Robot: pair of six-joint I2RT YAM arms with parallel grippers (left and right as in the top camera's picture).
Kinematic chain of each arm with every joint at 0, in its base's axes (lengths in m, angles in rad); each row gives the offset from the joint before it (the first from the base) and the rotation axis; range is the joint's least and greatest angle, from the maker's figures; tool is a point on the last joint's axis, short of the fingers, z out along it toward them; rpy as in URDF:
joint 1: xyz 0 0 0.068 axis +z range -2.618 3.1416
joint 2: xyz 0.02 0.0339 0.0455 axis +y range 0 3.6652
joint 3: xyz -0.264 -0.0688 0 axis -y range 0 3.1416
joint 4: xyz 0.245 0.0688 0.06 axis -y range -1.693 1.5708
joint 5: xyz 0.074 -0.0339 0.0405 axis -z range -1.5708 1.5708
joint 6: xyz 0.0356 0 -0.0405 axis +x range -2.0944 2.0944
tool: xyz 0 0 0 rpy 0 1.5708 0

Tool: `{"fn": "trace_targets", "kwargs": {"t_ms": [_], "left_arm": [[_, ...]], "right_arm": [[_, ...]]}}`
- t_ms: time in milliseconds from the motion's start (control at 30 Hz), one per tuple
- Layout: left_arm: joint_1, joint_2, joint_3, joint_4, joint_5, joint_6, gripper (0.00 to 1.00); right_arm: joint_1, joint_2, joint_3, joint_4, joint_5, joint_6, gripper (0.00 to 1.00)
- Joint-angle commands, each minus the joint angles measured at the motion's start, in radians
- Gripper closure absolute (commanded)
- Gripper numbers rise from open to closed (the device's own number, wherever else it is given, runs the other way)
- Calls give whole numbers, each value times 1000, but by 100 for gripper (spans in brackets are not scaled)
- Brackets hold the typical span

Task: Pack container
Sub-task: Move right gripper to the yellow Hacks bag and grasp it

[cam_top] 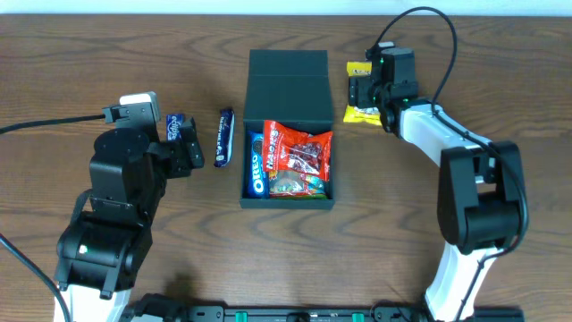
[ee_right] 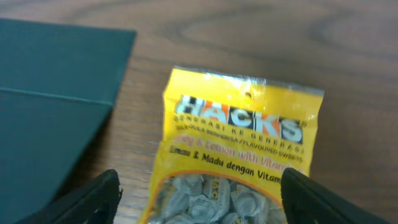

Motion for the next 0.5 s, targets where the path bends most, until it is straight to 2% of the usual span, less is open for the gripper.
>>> {"fn": "trace_targets", "kwargs": {"t_ms": [0,200,267,367,467], "left_arm": [[4,-3,23,0,-10,7,8],[4,-3,23,0,-10,7,8],[4,-3,23,0,-10,7,8],[4,-3,23,0,-10,7,8],[4,-3,23,0,-10,7,8]], "right_arm": [[-7,43,5,6,88,75,21],[-13,76,5,1,97,93,31],[-13,77,5,1,97,93,45],[-13,77,5,-3,97,93,74],[-13,77,5,-23,96,93,89]]}}
